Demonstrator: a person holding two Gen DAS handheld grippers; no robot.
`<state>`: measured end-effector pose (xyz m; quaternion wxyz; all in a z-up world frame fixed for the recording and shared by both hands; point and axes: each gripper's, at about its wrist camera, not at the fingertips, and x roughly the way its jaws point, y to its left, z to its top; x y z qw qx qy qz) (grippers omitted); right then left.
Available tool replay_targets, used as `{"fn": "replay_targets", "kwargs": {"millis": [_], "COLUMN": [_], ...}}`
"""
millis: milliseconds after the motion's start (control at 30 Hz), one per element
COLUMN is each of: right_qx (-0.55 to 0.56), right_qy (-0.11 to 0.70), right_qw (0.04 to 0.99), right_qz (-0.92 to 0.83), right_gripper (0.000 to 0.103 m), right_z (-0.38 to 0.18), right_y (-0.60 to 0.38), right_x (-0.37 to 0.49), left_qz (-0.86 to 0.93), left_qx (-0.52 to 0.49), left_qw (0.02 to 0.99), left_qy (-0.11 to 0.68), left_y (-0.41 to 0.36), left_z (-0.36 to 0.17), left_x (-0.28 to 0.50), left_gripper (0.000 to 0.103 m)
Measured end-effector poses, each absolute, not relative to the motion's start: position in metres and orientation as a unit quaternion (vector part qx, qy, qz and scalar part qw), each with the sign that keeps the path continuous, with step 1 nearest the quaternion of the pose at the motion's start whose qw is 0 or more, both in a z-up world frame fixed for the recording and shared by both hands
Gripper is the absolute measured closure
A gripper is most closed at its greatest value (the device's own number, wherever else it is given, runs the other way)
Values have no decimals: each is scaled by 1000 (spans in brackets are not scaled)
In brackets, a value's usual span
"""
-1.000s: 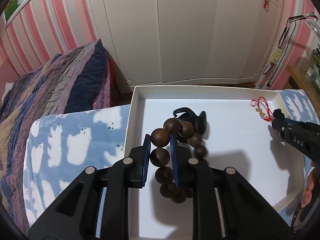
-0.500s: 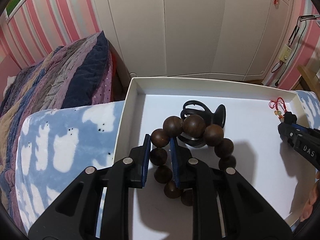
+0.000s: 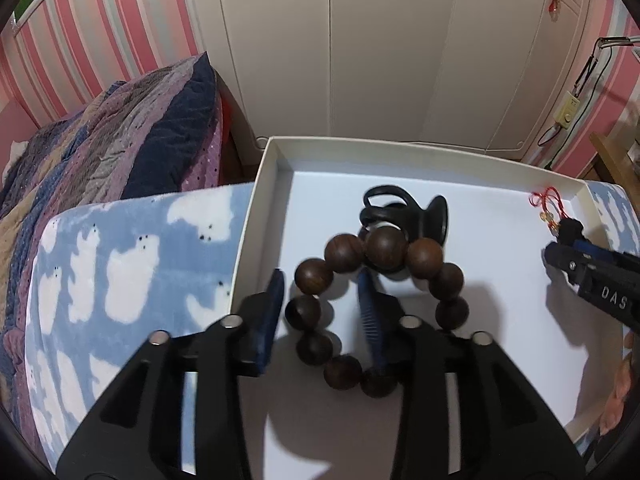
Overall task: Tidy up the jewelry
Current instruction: 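Lower the bead bracelet and scrunchie into the tray and open both tools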
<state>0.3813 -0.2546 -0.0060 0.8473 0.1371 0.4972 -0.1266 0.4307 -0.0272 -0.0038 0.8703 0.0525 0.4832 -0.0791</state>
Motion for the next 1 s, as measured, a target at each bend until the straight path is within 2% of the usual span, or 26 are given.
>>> {"fn": "replay_targets", "kwargs": {"millis": [67, 167, 200, 233, 300, 367, 533, 600, 700, 1000], "right_qx": [138, 138, 139, 141, 147, 151, 150, 139, 123, 113], "right_qy": [498, 495, 491, 487, 468, 456, 442, 440, 435, 415], "right_qw": [848, 849, 853, 855, 864, 870, 879, 882, 887, 897], "right_qz": [-122, -118, -114, -113, -111, -108, -98, -99, -99, -102], "right_gripper": [55, 52, 47, 35, 26, 26, 25, 24, 15, 15], "right_z": [-4, 3, 8, 11, 21, 30, 52, 59, 70, 99], "right_y": [-255, -257, -258, -260, -264, -268, -277, -277, -278, -276], "right_x": [379, 372, 368, 365, 355, 346, 315, 300, 275, 211], "left_qz": [-81, -83, -86, -89, -90, -90, -85, -83, -75, -87], "left_qx": [56, 59, 59, 57, 55, 52, 38, 30, 33, 6], "left_qw": [872, 873, 873, 874, 876, 882, 894, 899, 906, 907], "left_qy": [480, 476, 476, 474, 470, 460, 438, 429, 416, 411], "left_y": [-27, -28, -28, -27, -27, -23, -10, -2, 7, 24], "left_z": [-2, 3, 5, 8, 14, 23, 51, 61, 76, 101], "left_x": [422, 410, 406, 400, 391, 379, 348, 336, 316, 256], "left_gripper": [51, 42, 41, 38, 29, 17, 7, 5, 3, 3]}}
